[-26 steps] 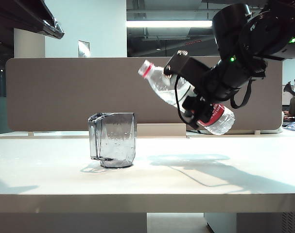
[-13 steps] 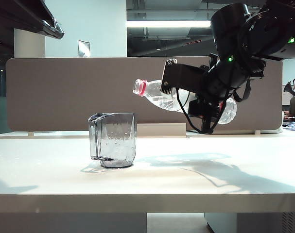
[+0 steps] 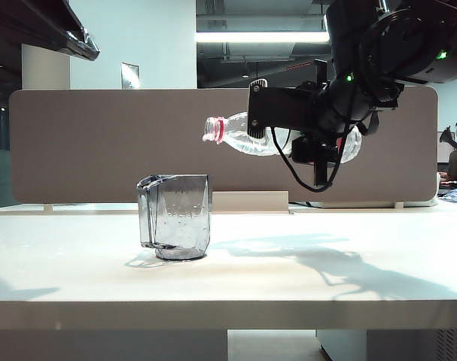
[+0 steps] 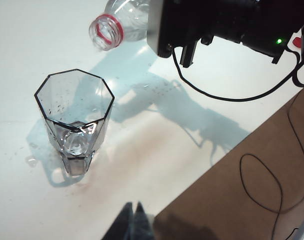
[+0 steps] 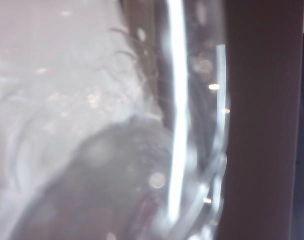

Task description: Pick up the mineral water bottle on the table and pour water into the mug until it's full.

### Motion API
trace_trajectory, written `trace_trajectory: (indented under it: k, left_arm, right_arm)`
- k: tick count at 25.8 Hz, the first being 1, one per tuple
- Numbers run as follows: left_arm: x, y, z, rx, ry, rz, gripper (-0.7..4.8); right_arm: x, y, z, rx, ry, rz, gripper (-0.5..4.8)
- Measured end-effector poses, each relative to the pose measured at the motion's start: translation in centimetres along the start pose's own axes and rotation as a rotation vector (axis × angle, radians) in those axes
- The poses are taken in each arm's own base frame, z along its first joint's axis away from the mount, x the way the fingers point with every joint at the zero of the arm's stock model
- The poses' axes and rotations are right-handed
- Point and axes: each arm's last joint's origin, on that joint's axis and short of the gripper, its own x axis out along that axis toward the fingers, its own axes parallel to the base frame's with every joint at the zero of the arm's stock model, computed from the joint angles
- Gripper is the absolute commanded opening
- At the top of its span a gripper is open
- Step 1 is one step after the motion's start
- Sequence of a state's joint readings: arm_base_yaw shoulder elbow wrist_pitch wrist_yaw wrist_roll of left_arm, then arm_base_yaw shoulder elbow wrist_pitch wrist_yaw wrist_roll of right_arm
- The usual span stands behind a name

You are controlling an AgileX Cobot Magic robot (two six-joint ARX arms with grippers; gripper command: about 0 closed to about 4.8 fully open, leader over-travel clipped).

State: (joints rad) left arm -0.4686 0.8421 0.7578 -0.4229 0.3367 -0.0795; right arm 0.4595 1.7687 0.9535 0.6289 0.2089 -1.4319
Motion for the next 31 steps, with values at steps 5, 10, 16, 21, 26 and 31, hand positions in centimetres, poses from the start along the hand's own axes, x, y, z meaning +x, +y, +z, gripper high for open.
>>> trace_trajectory:
  k: [5,10,16,21,26,31]
  left_arm:
    - [0.0,0.0,0.0,0.0,0.0,0.0,-0.05]
    - [0.0,0.0,0.0,0.0,0.0,0.0,-0.05]
    - [0.0,0.0,0.0,0.0,0.0,0.0,-0.05]
    - [0.0,0.0,0.0,0.0,0.0,0.0,-0.05]
    - [0.0,0.0,0.0,0.0,0.0,0.0,-0.05]
    - [0.0,0.0,0.0,0.0,0.0,0.0,-0.05]
  right_arm:
    - [0.0,0.0,0.0,-0.074,0.0,-0.003,2.01]
    - [0.1,-0.6,0.1,-0.11,-0.002,-0.029,2.01]
    - [0.3,-1.3,0.3,-0.111,-0.004,-0.057,2.01]
    - [0.5,-2.2,0.4,-0.132,0.013,-0.087,2.01]
    - [0.5,-2.2,0.3,-0.158,0.022,-0.089,2.01]
    - [0.5,-2.2,0.3,-0.168,0.041,-0.092,2.01]
